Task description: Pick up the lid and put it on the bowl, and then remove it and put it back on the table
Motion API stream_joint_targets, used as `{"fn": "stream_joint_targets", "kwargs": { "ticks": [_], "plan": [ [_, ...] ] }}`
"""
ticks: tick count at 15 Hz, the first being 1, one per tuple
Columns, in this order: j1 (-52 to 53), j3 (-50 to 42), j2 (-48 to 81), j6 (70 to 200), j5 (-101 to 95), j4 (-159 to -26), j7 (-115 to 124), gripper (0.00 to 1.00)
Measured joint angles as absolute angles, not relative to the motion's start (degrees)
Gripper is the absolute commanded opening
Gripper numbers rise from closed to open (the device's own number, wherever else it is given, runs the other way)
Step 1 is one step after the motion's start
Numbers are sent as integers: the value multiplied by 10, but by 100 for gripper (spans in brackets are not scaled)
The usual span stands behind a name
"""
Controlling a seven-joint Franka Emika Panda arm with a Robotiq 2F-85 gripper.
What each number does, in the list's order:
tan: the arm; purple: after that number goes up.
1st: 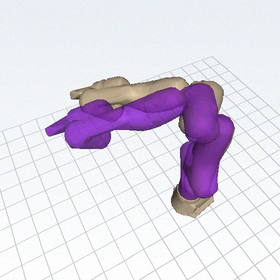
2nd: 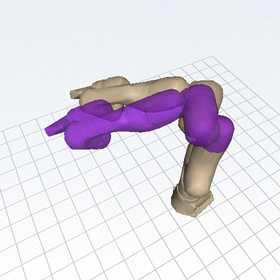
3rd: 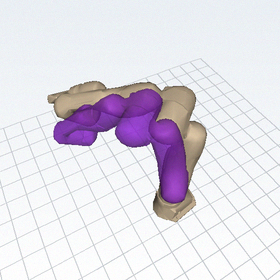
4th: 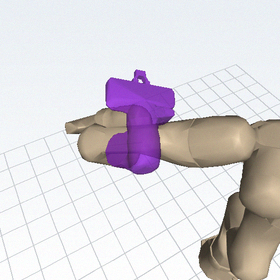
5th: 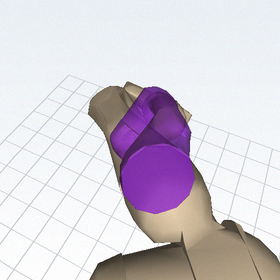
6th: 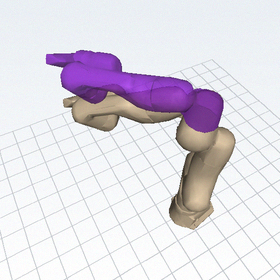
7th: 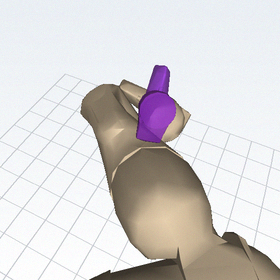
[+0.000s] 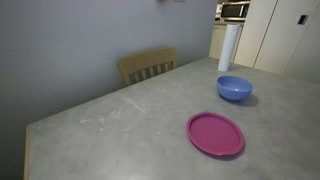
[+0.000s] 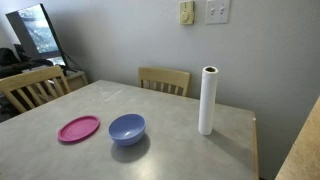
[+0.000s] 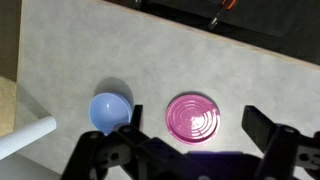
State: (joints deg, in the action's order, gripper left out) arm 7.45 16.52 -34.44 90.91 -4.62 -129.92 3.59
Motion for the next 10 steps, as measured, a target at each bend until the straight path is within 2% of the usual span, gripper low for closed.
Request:
{"fn": "stream_joint_targets", "kwargs": {
  "ticks": [10],
  "plan": [
    [83, 161, -333, 948, -46, -1309, 37, 100]
  ]
}}
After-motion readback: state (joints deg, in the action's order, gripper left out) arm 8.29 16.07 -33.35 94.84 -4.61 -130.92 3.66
